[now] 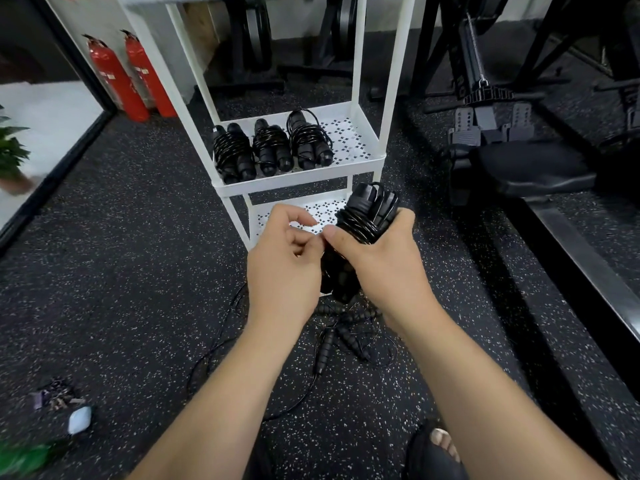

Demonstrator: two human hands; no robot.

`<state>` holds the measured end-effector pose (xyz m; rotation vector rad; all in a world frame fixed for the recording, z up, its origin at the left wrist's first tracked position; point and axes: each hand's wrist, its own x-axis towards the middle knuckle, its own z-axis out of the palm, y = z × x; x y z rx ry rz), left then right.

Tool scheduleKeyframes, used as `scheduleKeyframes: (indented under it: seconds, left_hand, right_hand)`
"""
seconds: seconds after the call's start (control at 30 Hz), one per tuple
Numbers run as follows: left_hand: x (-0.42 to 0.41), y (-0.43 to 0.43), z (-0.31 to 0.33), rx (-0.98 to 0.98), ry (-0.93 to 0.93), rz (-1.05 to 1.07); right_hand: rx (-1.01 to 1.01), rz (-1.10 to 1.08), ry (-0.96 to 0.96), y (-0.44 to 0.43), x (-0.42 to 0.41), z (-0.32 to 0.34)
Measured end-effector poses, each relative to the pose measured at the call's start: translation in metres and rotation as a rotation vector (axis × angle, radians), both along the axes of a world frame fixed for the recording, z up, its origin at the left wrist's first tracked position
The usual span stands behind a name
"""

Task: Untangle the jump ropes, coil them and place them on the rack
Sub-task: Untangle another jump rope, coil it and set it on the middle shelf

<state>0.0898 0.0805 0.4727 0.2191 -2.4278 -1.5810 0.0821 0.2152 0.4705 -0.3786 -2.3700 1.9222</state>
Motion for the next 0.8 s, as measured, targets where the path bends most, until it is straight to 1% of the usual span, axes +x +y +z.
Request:
scheduleKeyframes:
  seconds: [0.07, 0.17, 0.23, 0.3, 0.37, 0.5, 0.53, 0.67, 0.8]
  left_hand:
    - [0.0, 0.0, -0.001, 0.03, -0.001, -0.009]
    - [0.002, 0.006, -0.006, 0.178, -0.159, -0.13]
    - [0.002, 0.007, -0.011, 0.322, -0.256, -0.195]
    - [0.004, 0.008, -0.011, 0.41, -0.284, -0.244]
    - [0.003, 0.007, -0.011, 0.387, -0.259, -0.259]
    - [0.006, 0.009, -0.01, 0.098, -0.138, -0.236]
    - [0.006, 0.009, -0.01, 0.062, -0.128, -0.234]
    - [-0.001, 0.002, -0.007, 0.081, -0.1, -0.236]
    - [-0.013, -0.006, 0.002, 0.169, -0.091, -0.219]
  right_hand:
    - [-0.115, 0.03, -0.013, 0.004, -0.001, 0.0]
    - [-0.287, 0.032, -0.047, 0.014, -0.004, -0.004]
    - [-0.319, 0.029, -0.065, 0.02, -0.006, -0.001]
    - [-0.341, 0.043, -0.097, 0.024, -0.009, 0.002]
    - [-0.374, 0.064, -0.142, 0.027, -0.011, 0.003]
    - [-0.4, 0.026, -0.172, 0.03, -0.015, 0.001]
    - [-0.404, 0.027, -0.174, 0.031, -0.015, 0.001]
    - [-0.424, 0.051, -0.152, 0.038, -0.015, 0.004]
    - [-0.427, 0.025, -0.152, 0.043, -0.022, 0.016]
